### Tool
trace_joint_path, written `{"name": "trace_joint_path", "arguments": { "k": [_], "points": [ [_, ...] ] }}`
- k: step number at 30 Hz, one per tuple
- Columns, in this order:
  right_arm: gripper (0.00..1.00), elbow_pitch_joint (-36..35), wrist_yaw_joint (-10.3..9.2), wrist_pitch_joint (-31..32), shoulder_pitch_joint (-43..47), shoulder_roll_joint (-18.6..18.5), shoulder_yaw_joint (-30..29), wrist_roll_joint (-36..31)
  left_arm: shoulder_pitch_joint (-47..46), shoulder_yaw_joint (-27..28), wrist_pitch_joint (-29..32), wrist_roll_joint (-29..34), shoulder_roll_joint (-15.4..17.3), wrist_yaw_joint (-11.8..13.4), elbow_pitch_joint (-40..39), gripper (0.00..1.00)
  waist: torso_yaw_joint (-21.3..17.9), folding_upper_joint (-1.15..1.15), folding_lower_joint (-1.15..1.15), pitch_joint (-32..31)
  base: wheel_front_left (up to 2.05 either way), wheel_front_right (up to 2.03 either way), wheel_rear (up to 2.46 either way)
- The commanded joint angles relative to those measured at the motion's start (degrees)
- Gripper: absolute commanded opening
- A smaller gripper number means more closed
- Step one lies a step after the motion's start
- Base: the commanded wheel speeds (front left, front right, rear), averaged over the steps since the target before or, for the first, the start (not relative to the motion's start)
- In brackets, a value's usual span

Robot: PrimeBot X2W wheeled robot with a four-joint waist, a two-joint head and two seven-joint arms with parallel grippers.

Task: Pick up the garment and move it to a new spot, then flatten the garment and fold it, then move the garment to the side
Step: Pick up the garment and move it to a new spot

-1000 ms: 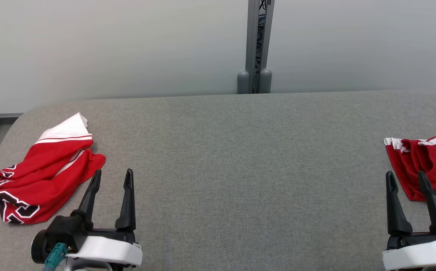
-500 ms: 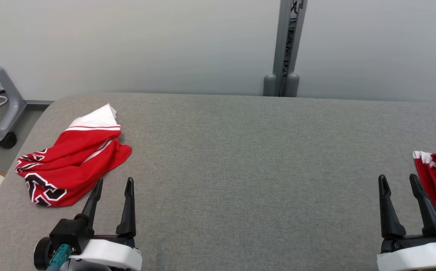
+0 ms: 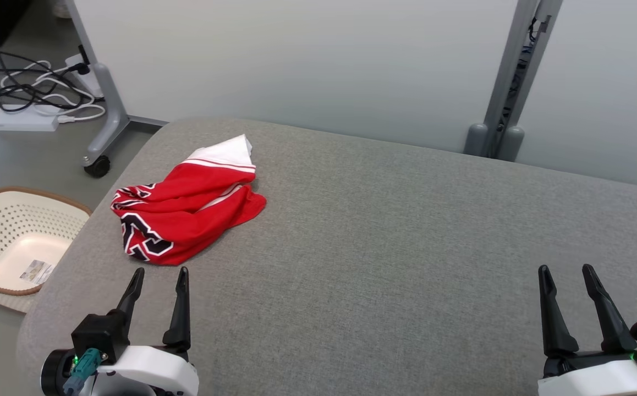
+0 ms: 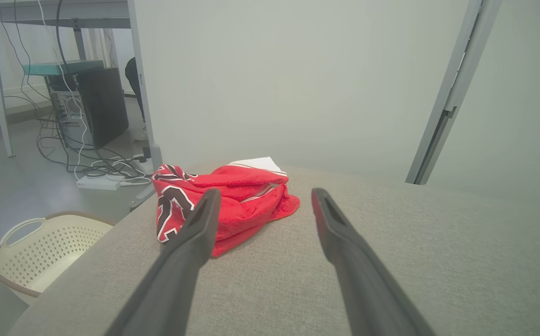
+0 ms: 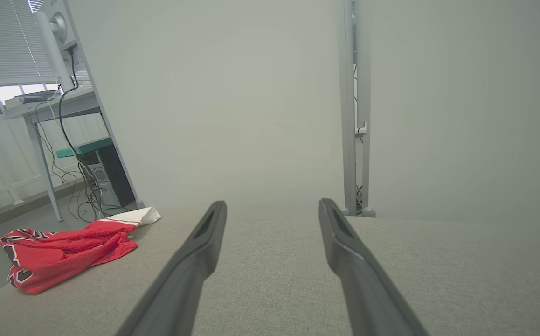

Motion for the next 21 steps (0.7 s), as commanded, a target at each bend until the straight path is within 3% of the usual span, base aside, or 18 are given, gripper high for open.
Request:
{"name": "trace_joint_path", "arguments": {
  "k": [1,11,21],
  "points": [
    [1.0,0.34,0.0,-0.18,0.18,-0.13,-0.15,0.13,-0.4,0.11,0.12,-0.07,0.39,0.3,-0.25,1.0,1.56,0.0,0.0,-0.07,0.0,0.0,0.0],
    [1.0,1.19,0.0,-0.66,-0.38,0.0,1.05,0.37,0.2,0.32,0.27,-1.09,0.76,0.91,-0.66,1.0,5.21,0.0,0.0,0.06,0.0,0.0,0.0],
    [1.0,1.82,0.0,-0.58,-1.05,-0.27,3.22,0.89,0.45,0.68,0.44,-1.77,1.49,1.14,-1.29,1.0,4.89,0.0,0.0,0.57,0.0,0.0,0.0]
  ]
}}
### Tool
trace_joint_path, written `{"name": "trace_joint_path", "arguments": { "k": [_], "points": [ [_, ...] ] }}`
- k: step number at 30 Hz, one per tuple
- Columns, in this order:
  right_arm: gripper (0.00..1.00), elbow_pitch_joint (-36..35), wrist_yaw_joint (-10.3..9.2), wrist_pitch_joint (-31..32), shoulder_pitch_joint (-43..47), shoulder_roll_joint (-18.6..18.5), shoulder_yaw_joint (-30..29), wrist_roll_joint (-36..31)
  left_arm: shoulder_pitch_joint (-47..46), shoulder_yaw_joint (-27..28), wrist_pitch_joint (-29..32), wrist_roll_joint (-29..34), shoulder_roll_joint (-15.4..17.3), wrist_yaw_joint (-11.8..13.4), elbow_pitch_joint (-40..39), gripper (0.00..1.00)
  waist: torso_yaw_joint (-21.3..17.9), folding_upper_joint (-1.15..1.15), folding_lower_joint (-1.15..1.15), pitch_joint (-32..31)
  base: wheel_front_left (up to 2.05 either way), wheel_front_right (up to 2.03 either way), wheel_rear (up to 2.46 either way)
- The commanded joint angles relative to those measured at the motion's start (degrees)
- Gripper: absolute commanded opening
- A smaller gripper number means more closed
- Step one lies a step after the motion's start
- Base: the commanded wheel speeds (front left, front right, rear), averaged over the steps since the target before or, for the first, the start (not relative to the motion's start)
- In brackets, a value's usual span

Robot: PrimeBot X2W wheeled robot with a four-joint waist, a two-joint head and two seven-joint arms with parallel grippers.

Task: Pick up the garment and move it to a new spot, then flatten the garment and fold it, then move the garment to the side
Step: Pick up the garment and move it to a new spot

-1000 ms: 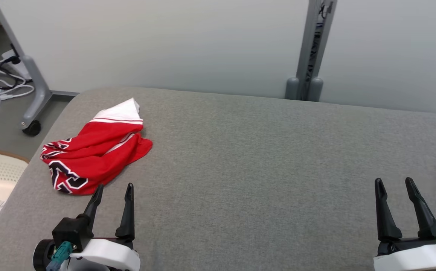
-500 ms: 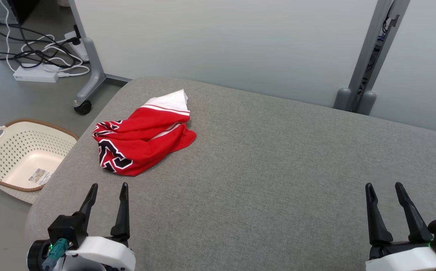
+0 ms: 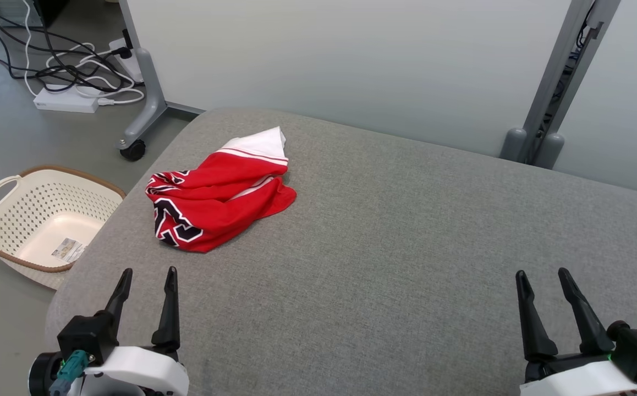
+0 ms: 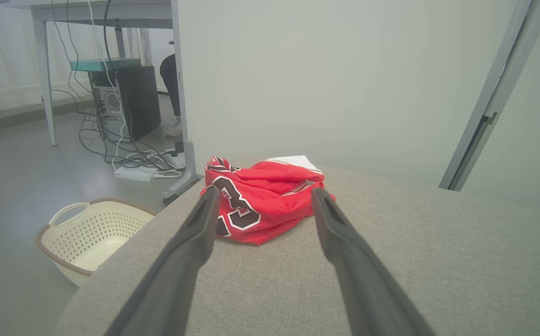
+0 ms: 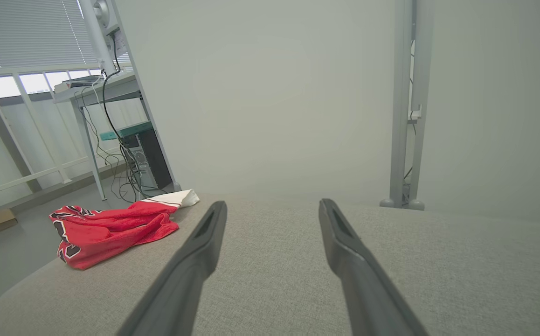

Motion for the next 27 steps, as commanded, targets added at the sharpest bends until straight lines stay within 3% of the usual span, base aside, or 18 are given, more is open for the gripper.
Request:
{"name": "trace_joint_path", "arguments": {
  "k": [1,10,15,27],
  "points": [
    [1.0,0.1,0.0,-0.28,-0.4,-0.5,0.14,0.45,-0.36,0.39,0.27,-0.43,0.27,0.27,-0.44,1.0,-0.34,0.0,0.0,0.23,0.0,0.0,0.0],
    [1.0,-0.42,0.0,0.06,-1.71,-1.51,1.89,0.68,-7.17,1.44,5.47,-0.99,4.56,-1.09,-3.15,1.0,-2.71,0.0,0.0,2.82,0.0,0.0,0.0],
    [1.0,-0.8,0.0,0.1,-3.27,-1.62,2.88,0.92,-15.02,3.93,11.15,-4.04,7.04,-1.52,-0.62,1.0,-4.74,0.0,0.0,5.75,0.0,0.0,0.0],
    [1.0,0.23,0.0,-0.46,-9.33,-3.01,5.38,1.63,-33.71,7.61,20.95,-10.82,16.18,-5.64,21.58,1.0,-12.76,0.0,0.0,13.64,0.0,0.0,0.0]
  ]
}}
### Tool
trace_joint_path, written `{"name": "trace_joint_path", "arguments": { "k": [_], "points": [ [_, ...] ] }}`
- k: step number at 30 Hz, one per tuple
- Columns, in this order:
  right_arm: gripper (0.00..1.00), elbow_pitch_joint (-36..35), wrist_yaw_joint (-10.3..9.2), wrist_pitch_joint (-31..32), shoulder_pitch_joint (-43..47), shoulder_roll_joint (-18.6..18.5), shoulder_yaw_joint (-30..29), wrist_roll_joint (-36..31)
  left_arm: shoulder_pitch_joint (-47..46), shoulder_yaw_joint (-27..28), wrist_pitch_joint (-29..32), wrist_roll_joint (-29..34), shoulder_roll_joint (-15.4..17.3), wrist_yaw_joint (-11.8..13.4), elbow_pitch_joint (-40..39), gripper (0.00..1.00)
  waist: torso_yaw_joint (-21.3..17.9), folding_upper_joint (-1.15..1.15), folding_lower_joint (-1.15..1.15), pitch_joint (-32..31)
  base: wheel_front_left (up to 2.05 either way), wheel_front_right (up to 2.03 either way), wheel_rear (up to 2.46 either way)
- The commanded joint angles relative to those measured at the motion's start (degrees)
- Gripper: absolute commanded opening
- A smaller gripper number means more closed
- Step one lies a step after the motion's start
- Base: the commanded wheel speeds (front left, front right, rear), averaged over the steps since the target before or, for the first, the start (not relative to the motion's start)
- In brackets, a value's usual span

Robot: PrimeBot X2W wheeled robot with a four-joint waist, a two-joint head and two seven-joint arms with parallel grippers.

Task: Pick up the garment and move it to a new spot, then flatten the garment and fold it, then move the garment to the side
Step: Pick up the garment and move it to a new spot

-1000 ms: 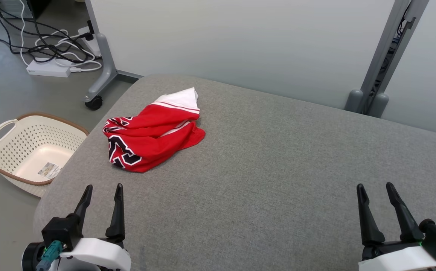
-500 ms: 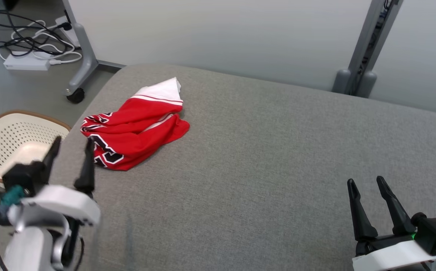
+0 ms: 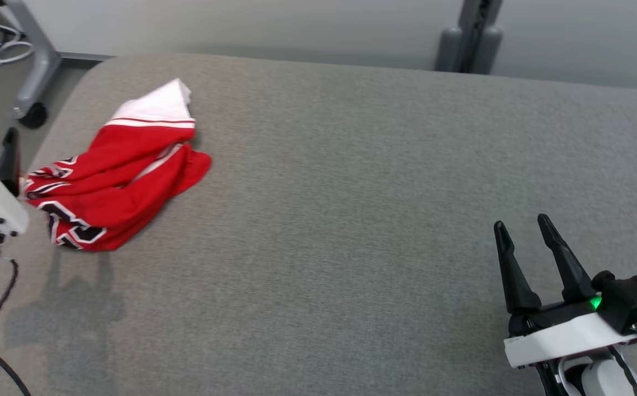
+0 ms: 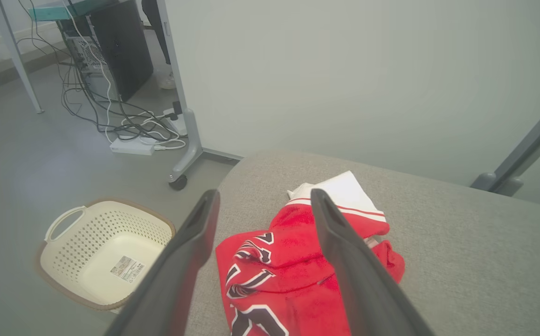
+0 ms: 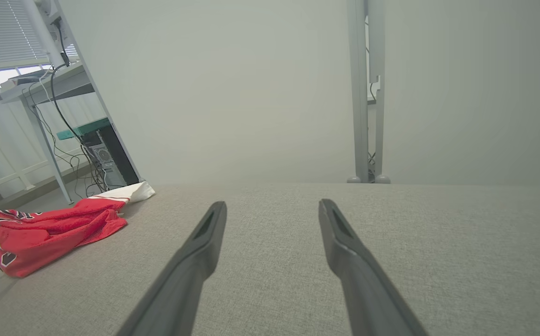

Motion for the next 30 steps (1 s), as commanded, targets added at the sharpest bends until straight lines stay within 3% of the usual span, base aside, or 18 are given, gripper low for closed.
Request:
{"name": "trace_joint_path", "arguments": {
  "k": [1,5,11,19,29,30],
  "points": [
    [1.0,0.26,0.0,-0.53,-1.13,-0.54,0.1,0.29,-1.97,0.02,1.21,-0.46,0.92,-0.31,2.66,1.0,-3.22,0.0,0.0,2.74,0.0,0.0,0.0],
    [1.0,0.49,0.0,-0.6,-2.65,-0.72,0.37,0.64,-5.7,1.03,4.28,-2.16,4.27,-0.67,10.22,1.0,-6.35,0.0,0.0,4.74,0.0,0.0,0.0],
    [1.0,0.82,0.0,-0.89,-3.67,-0.85,0.34,0.73,-7.76,2.34,6.98,-3.83,6.29,0.09,18.48,1.0,-9.58,0.0,0.0,6.37,0.0,0.0,0.0],
    [1.0,0.77,0.0,-1.0,-4.49,-1.0,0.48,0.91,-9.22,1.26,5.89,-3.43,7.13,-0.54,22.2,1.0,-11.04,0.0,0.0,7.47,0.0,0.0,0.0],
    [1.0,0.96,0.0,-1.02,-5.18,-0.82,0.43,0.73,-9.48,-0.71,10.97,-2.95,7.64,0.71,28.61,1.0,-11.99,0.0,0.0,8.01,0.0,0.0,0.0],
    [1.0,0.97,0.0,-1.02,-5.17,-0.78,0.39,0.71,-9.44,-0.81,11.54,-3.1,7.76,0.58,29.04,0.87,-12.05,0.0,0.0,7.99,0.0,0.0,0.0]
  ]
}}
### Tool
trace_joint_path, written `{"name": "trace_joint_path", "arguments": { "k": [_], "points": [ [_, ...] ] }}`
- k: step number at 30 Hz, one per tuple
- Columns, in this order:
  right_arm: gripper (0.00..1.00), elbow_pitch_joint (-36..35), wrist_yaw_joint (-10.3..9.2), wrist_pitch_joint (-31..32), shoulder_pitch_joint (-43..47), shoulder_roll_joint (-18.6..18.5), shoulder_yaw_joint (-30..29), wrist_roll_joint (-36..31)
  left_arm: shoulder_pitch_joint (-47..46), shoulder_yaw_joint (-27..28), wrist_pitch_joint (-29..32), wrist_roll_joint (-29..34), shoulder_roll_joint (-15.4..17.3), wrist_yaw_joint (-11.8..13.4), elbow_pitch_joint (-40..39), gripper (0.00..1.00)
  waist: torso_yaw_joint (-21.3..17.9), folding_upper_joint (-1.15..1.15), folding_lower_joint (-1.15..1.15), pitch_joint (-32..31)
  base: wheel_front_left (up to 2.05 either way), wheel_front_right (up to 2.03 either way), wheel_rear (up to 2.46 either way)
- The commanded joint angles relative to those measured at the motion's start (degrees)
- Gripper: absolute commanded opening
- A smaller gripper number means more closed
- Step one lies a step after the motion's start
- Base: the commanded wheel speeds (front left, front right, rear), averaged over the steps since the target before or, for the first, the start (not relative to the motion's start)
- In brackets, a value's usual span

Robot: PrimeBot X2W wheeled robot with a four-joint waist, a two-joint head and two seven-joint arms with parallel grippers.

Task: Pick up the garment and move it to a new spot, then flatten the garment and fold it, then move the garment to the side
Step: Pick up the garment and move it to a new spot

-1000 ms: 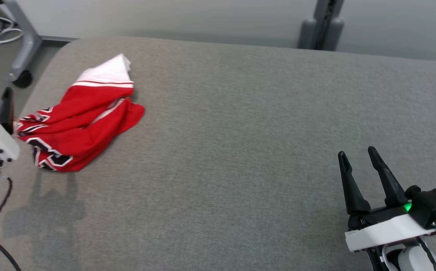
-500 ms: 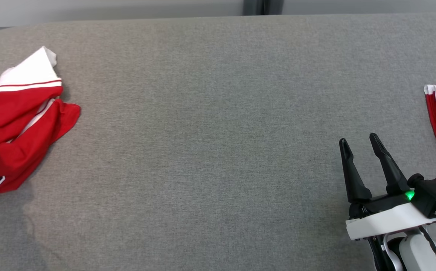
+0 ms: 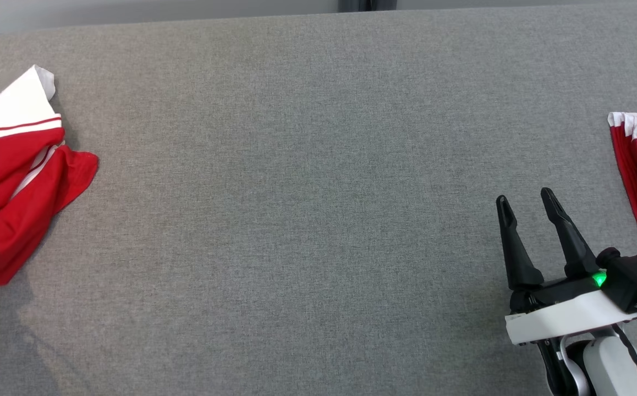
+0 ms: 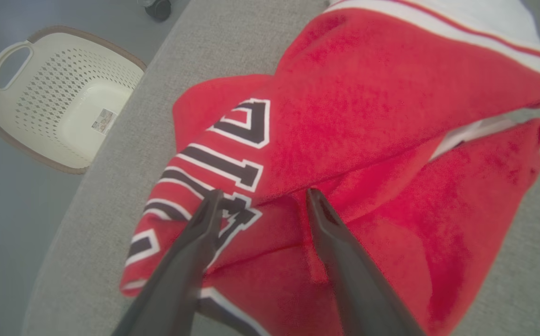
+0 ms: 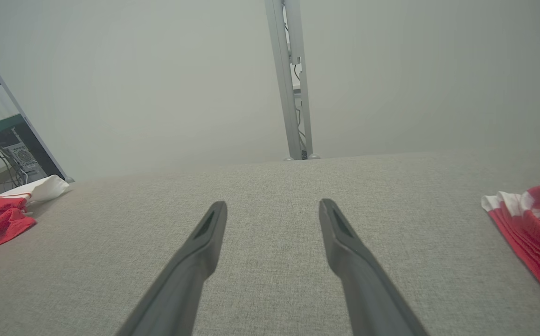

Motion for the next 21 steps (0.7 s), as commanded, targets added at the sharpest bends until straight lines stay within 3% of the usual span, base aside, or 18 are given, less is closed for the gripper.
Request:
{"name": "trace_joint_path", "arguments": {
  "k": [1,2,4,5,6,21],
  "points": [
    [1.0,-0.03,0.0,-0.42,-0.62,-0.05,-0.3,0.0,0.08,-0.27,0.64,-0.14,0.24,-0.15,0.41,0.73,-0.04,0.0,0.0,-0.04,0.0,0.0,0.0],
    [1.0,-0.06,0.0,-0.43,-0.6,-0.02,-0.36,-0.02,0.13,-0.47,1.39,-0.3,0.19,-0.35,0.8,0.63,-0.06,0.0,0.0,-0.05,0.0,0.0,0.0],
    [1.0,-0.16,0.0,-0.43,-0.53,-0.02,-0.5,-0.11,-0.08,-0.75,1.9,-0.51,0.3,-0.67,0.8,0.31,-0.03,0.0,0.0,-0.03,0.0,0.0,0.0],
    [1.0,-0.22,0.0,-0.43,-0.51,-0.04,-0.55,-0.15,-0.21,-0.79,1.49,-0.57,0.41,-0.73,0.54,0.31,-0.01,0.0,0.0,-0.02,0.0,0.0,0.0],
    [1.0,-0.27,0.0,-0.43,-0.5,-0.08,-0.61,-0.19,-0.27,-0.86,1.34,-0.67,0.39,-0.79,0.54,0.0,0.02,0.0,0.0,-0.02,0.0,0.0,0.0],
    [1.0,-0.13,0.0,-0.43,0.07,0.32,-0.84,-0.48,-1.22,-3.51,-0.94,0.03,0.71,-1.79,-1.55,0.0,0.52,0.0,0.0,-2.05,0.0,0.0,0.0]
  ]
}}
